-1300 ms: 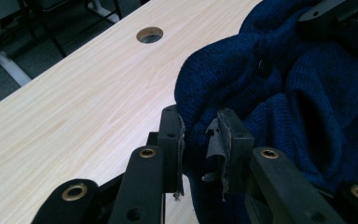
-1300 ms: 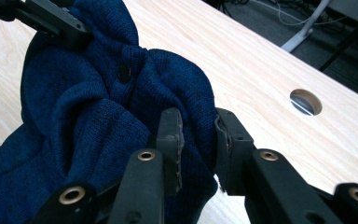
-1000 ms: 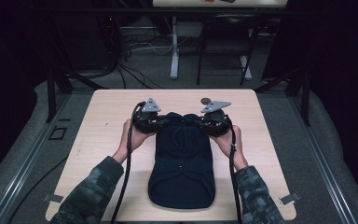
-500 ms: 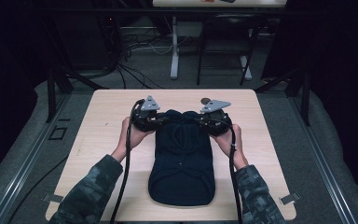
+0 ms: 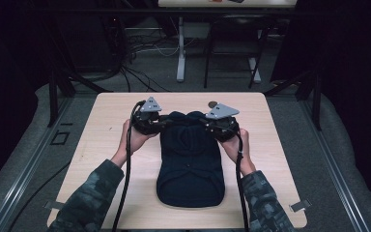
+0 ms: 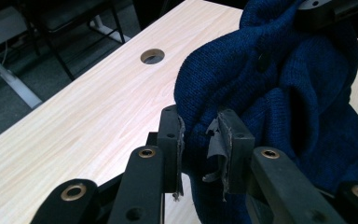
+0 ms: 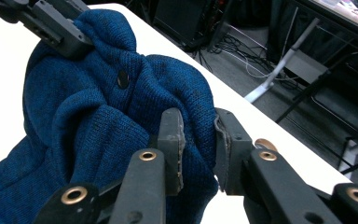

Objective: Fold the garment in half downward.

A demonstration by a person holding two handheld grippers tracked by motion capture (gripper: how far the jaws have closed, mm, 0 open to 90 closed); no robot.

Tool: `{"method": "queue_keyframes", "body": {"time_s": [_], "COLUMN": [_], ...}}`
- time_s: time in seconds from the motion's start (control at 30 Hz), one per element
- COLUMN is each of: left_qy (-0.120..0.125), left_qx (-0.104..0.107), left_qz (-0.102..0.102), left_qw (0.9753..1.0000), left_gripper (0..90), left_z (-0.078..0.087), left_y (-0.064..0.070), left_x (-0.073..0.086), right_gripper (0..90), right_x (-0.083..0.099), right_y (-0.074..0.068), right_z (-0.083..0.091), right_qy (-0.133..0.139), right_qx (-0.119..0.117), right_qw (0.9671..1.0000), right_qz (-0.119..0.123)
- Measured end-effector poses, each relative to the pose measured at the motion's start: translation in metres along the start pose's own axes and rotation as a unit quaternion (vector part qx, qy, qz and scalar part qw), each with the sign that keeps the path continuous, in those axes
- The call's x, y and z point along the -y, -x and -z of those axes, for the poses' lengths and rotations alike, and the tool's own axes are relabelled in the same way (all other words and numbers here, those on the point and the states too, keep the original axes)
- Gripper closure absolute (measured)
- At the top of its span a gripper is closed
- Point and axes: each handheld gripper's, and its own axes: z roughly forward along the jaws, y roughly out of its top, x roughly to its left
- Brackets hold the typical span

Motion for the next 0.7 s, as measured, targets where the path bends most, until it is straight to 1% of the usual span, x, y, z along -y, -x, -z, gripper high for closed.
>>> {"method": "queue_keyframes", "body": {"time_s": [0.07,0.13,0.2,0.23,0.3,0.33,0.37,0.43,0.47,0.53,0.57,0.63,0.7], "left_qy": [0.0,0.004,0.004,0.004,0.005,0.004,0.003,0.002,0.002,0.002,0.001,0.005,0.005], "left_qx": [-0.007,-0.016,-0.018,-0.018,-0.018,-0.019,-0.019,-0.02,-0.023,-0.028,-0.028,-0.028,-0.028], "left_qz": [-0.008,-0.015,-0.02,-0.02,-0.021,-0.024,-0.025,-0.03,-0.032,-0.038,-0.04,-0.043,-0.046], "left_qw": [0.9999,0.9998,0.9996,0.9996,0.9996,0.9995,0.9995,0.9993,0.9992,0.9989,0.9988,0.9987,0.9985], "left_gripper": [74.6,74.8,74.9,74.9,74.9,75.0,75.0,75.0,75.0,75.0,75.0,75.0,75.0], "left_z": [0.002,0.003,0.004,0.004,0.003,0.003,0.002,0.001,0.0,-0.002,-0.002,-0.003,-0.002], "left_y": [0.0,0.001,0.001,0.002,0.002,0.003,0.003,0.005,0.005,0.007,0.007,0.007,0.007], "left_x": [-0.002,-0.004,-0.007,-0.008,-0.009,-0.009,-0.01,-0.011,-0.011,-0.012,-0.013,-0.014,-0.015], "right_gripper": [74.3,74.2,74.0,74.0,73.7,73.7,73.5,73.1,72.7,72.2,71.9,71.8,71.5], "right_x": [-0.001,-0.002,-0.003,-0.003,-0.003,-0.002,-0.001,0.0,0.001,0.002,0.002,0.001,0.001], "right_y": [0.0,0.0,0.002,0.003,0.006,0.007,0.009,0.012,0.014,0.016,0.018,0.019,0.021], "right_z": [0.0,0.0,-0.001,0.0,0.0,0.001,0.002,0.003,0.003,0.003,0.003,0.004,0.005], "right_qy": [0.005,0.007,0.0,0.002,-0.002,0.0,-0.005,-0.007,-0.014,-0.018,-0.024,-0.027,-0.033], "right_qx": [-0.001,0.003,-0.001,-0.003,-0.015,-0.019,-0.025,-0.035,-0.046,-0.052,-0.058,-0.06,-0.071], "right_qw": [1.0,1.0,1.0,1.0,0.9998,0.9997,0.9994,0.9988,0.9979,0.9971,0.9964,0.9957,0.9943], "right_qz": [0.002,0.006,0.003,0.0,-0.013,-0.017,-0.022,-0.033,-0.044,-0.053,-0.057,-0.065,-0.072]}}
